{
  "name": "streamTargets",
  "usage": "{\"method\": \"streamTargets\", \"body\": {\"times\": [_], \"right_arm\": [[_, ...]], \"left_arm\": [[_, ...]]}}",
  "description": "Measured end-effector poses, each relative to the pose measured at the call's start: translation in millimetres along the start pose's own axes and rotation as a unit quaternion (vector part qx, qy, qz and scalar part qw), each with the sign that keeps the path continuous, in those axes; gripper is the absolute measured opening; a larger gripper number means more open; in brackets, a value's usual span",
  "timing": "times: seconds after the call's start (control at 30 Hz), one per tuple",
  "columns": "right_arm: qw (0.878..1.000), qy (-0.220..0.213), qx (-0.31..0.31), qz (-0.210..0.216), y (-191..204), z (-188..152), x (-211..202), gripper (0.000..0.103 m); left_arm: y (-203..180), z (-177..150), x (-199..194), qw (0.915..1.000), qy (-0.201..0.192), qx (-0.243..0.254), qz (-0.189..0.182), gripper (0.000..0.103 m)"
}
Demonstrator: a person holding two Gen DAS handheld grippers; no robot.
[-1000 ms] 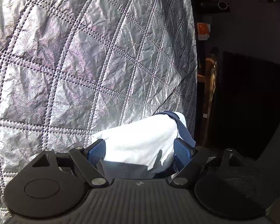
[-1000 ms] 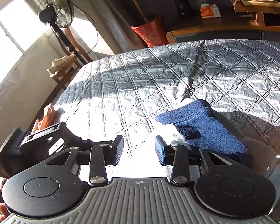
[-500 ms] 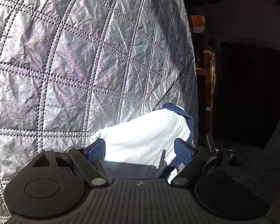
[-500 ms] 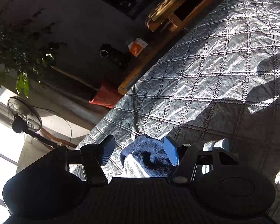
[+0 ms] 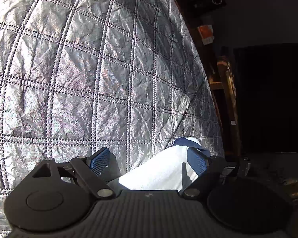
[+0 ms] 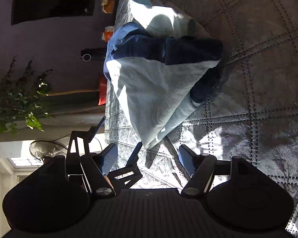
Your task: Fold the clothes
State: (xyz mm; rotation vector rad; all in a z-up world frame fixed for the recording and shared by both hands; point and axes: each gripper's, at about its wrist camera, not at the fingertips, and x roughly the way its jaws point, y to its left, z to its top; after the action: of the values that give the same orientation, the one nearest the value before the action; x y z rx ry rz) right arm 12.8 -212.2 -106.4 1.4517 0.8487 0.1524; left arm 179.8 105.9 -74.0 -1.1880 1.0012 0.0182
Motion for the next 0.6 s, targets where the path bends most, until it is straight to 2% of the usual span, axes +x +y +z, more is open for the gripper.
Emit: {"method": "streamTargets", "body": {"times": [0.03,0.07,0.17,0.43,0.5,0.53,0.57,0.6], "right_arm": [[1.000,-0.018,0.007,-0.003,-2,-1,2,0.074],[0.999,-0.036,0.015,-0.007,-3,-3,4,0.070],[0.994,-0.102,0.043,-0.006,-5,-10,8,0.072],[0.988,-0.146,0.037,-0.030,0,-9,24,0.085],[0.986,-0.157,0.035,-0.036,1,-9,28,0.083],[0.985,-0.162,0.035,-0.039,2,-8,30,0.056],[0.984,-0.168,0.034,-0.042,3,-8,32,0.017],[0.983,-0.173,0.033,-0.045,3,-8,34,0.015]], "left_arm": [[2,2,2,1.0000,0.001,-0.004,-0.007,0.090],[2,3,3,0.9999,0.000,-0.008,-0.013,0.093],[0,4,9,0.9997,0.005,-0.017,-0.019,0.093],[-5,-10,17,0.9989,0.043,-0.006,-0.016,0.091],[-5,-14,17,0.9986,0.052,-0.004,-0.014,0.090],[-5,-15,17,0.9984,0.056,-0.003,-0.012,0.088],[-5,-16,17,0.9982,0.059,-0.003,-0.012,0.087],[-3,-16,17,0.9979,0.063,-0.006,-0.014,0.087]]}}
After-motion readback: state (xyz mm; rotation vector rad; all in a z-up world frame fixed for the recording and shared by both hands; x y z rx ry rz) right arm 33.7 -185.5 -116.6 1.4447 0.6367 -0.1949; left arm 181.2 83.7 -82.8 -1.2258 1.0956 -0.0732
